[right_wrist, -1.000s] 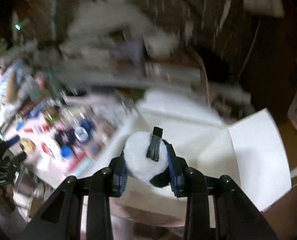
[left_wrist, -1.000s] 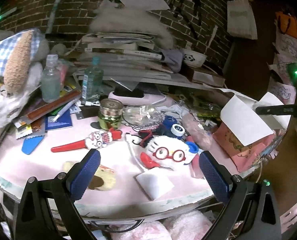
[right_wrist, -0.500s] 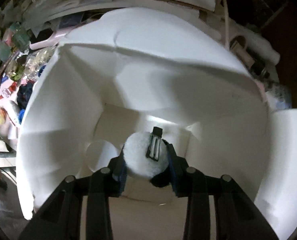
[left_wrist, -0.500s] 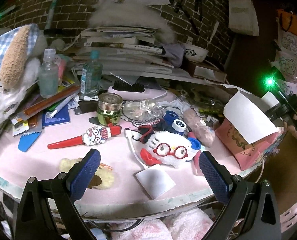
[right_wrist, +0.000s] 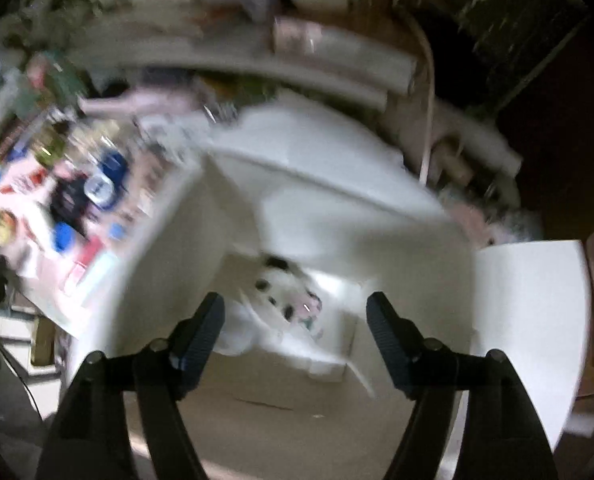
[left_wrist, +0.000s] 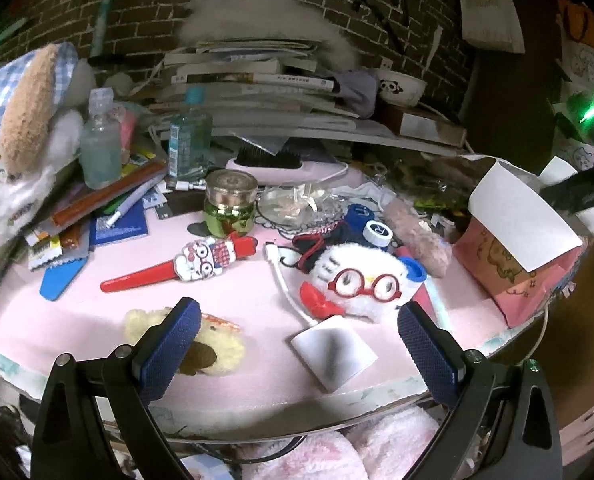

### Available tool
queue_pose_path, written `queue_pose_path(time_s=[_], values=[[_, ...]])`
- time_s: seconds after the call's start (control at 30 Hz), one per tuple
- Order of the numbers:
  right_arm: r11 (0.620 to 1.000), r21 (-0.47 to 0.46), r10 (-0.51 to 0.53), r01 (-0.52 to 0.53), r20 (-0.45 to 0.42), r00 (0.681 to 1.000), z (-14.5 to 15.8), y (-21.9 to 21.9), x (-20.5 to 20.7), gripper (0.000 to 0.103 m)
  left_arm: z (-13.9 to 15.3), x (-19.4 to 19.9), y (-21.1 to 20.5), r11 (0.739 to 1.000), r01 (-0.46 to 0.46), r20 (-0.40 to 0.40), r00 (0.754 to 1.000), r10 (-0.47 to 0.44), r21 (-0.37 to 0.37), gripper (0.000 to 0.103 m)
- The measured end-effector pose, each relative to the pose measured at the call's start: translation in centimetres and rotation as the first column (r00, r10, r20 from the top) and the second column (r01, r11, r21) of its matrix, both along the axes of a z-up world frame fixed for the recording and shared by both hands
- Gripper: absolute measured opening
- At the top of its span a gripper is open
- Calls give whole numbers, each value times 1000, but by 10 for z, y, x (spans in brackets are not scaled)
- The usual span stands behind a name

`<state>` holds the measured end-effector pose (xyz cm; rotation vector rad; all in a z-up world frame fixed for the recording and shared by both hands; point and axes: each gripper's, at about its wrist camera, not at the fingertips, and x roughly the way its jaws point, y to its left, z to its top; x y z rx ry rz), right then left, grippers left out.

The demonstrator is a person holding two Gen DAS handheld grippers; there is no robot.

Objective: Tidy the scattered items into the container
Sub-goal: 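Withdraw the right gripper and move the left gripper to the yellow fluffy pad, then grasp the yellow fluffy pad with the left gripper and lift it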

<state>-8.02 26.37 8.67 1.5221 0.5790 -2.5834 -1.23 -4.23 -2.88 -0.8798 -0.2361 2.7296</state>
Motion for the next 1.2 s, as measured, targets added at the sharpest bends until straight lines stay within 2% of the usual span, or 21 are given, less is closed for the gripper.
queue_pose_path(time_s=[0.03,0.07,0.1,0.17,0.3,0.37,0.43,0.53,0.63,0.7,0.8,0.87,1.07,1.13,1.17,1.2], values=[[1000,-13,13,-14,-54,998,10,-6,7,73,0,1,-1,1000,2,-9,1000,-2,1,99],[999,-28,31,-35,-119,992,19,-15,16,82,0,2,-3,1000,2,-16,1000,-2,-2,99],[997,-42,53,-63,-190,980,27,-25,28,85,0,3,-4,1000,-3,-23,1000,3,-5,99],[986,-91,112,-142,-273,955,36,-43,45,86,1,6,-7,1000,-26,-48,999,26,-10,99],[934,-218,194,-281,-349,917,34,-75,77,86,6,13,-12,999,-42,-88,995,38,-34,99],[911,-234,241,-338,-363,900,22,-92,85,86,3,13,-14,995,-68,-78,995,63,-70,99],[897,-236,273,-372,-367,889,4,-112,91,86,-3,12,-18,991,-90,-68,994,84,-100,99],[869,-289,310,-402,-317,897,-31,-129,88,86,-12,12,-26,983,-131,-78,990,121,-132,99],[847,-338,330,-409,-268,905,-59,-140,89,86,-18,8,-35,983,-143,-73,988,135,-115,99],[855,-337,310,-394,-279,909,-77,-145,88,86,-21,5,-38,986,-134,-79,989,126,-103,99],[885,-299,262,-357,-314,913,-94,-147,88,86,-27,-2,-40,987,-130,-72,990,123,-91,98],[884,-306,261,-352,-301,917,-102,-146,85,86,-30,-6,-41,988,-132,-69,990,126,-85,98],[872,-363,247,-327,-250,936,-111,-136,78,86,-33,-4,-28,973,-141,-76,989,129,-185,98],[873,-367,242,-321,-247,938,-112,-135,78,86,-34,-2,-25,967,-144,-80,988,130,-208,94],[873,-369,240,-320,-246,939,-113,-134,78,86,-34,-2,-26,969,-142,-80,989,128,-203,89],[872,-370,240,-319,-245,939,-114,-134,78,86,-33,-1,-26,968,-144,-81,988,130,-204,79]])
